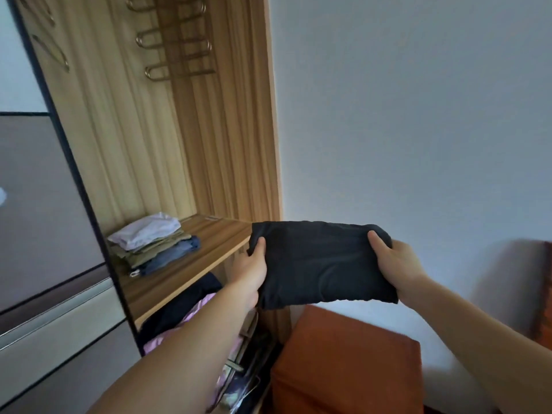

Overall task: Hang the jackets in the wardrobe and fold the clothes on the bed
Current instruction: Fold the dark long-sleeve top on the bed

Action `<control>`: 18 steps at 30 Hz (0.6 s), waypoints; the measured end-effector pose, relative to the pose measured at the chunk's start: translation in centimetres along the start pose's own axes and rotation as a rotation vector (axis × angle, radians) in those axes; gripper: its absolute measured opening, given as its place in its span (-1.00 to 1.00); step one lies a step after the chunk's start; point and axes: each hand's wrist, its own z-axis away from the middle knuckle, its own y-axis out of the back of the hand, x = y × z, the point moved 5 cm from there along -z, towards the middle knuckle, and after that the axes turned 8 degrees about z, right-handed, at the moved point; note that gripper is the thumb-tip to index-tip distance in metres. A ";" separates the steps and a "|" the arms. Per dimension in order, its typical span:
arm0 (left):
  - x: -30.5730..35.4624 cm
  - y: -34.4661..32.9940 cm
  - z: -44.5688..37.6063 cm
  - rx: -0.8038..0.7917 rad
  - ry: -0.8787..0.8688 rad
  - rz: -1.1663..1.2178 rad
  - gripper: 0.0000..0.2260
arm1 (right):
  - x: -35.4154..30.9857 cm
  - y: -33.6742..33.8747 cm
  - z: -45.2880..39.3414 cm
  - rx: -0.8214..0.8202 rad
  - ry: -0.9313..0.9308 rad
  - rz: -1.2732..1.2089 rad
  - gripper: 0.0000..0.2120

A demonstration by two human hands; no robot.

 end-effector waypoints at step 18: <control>-1.7 14.7 -20.6 0.224 0.230 0.383 -0.49 | -7.7 -32.9 -15.5 -0.579 0.142 0.072 -0.79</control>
